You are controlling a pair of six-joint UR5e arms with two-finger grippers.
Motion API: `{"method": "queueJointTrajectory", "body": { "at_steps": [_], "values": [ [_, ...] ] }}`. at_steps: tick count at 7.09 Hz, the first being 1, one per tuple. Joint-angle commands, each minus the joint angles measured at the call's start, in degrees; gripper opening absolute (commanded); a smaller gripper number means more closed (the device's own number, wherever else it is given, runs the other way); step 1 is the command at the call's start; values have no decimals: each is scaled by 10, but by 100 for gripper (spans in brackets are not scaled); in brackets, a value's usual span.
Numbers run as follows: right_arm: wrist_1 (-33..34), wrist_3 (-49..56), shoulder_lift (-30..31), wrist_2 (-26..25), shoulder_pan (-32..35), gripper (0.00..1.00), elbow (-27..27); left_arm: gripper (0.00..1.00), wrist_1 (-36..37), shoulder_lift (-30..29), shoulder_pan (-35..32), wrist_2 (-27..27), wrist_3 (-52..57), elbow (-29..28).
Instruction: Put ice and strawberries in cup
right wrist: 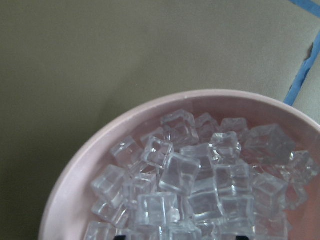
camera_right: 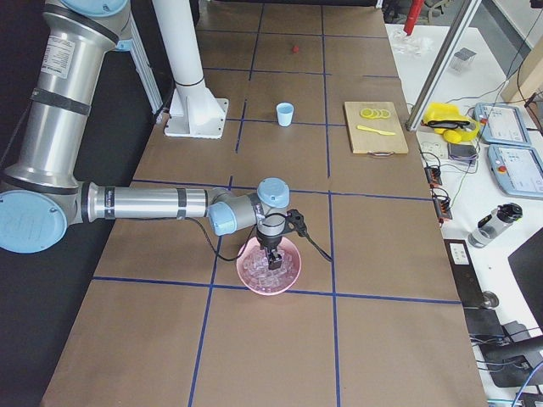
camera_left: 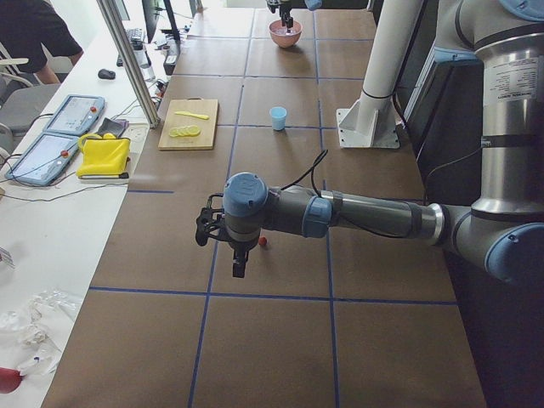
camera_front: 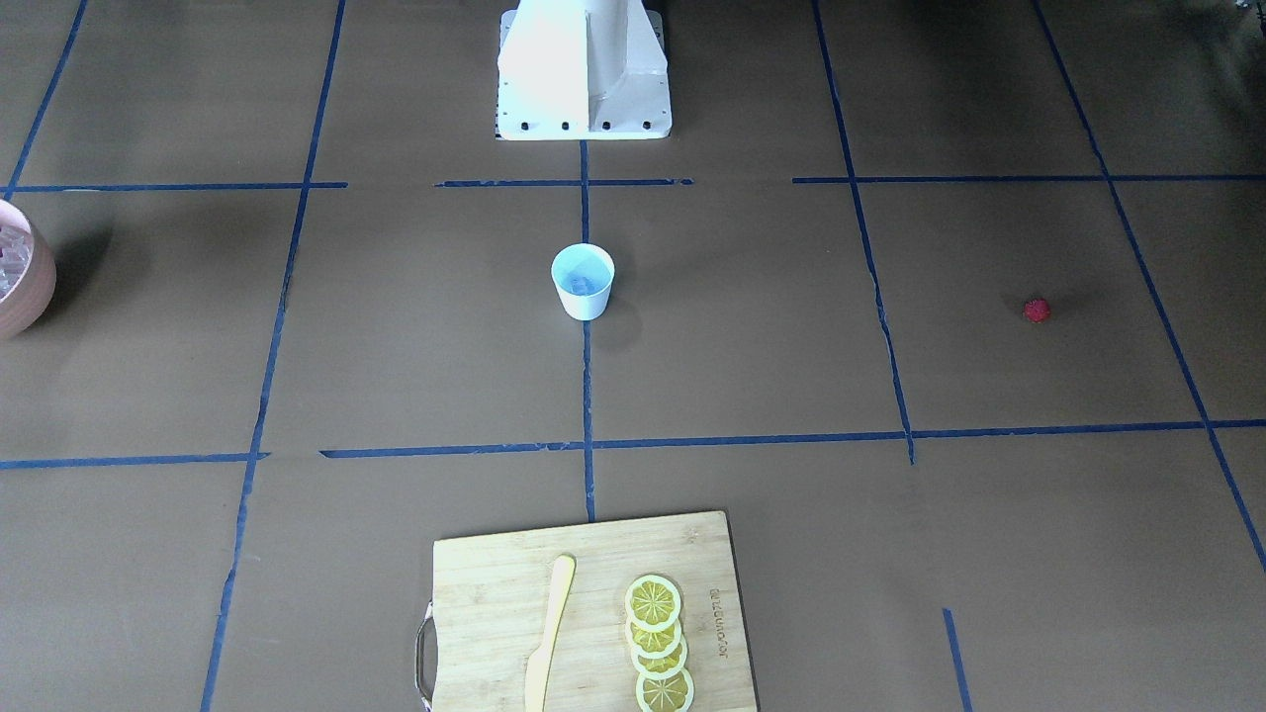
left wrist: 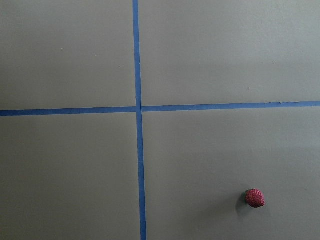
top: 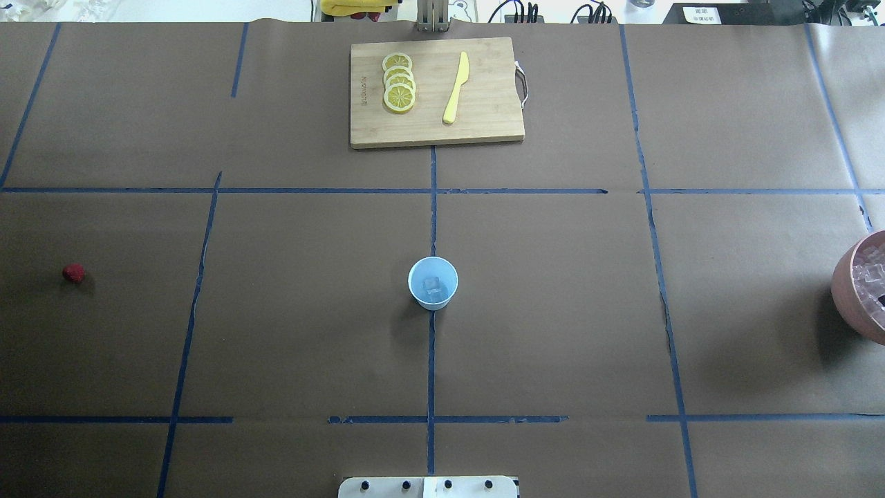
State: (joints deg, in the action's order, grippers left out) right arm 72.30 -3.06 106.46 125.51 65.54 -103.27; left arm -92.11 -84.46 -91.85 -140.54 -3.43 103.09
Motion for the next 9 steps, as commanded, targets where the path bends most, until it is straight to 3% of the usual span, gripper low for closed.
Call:
{"method": "queueJointTrajectory", "body": {
  "at_steps": [1, 3, 9],
  "values": [
    [2, 1, 3, 0, -8, 74, 1, 100, 0, 0, 0, 0, 0, 0],
    [4, 5, 5, 0, -8, 65, 1, 100, 0, 0, 0, -1, 0, 0],
    [5, 5, 6, 0, -8, 64, 2, 100, 0, 0, 0, -1, 0, 2]
  ]
}}
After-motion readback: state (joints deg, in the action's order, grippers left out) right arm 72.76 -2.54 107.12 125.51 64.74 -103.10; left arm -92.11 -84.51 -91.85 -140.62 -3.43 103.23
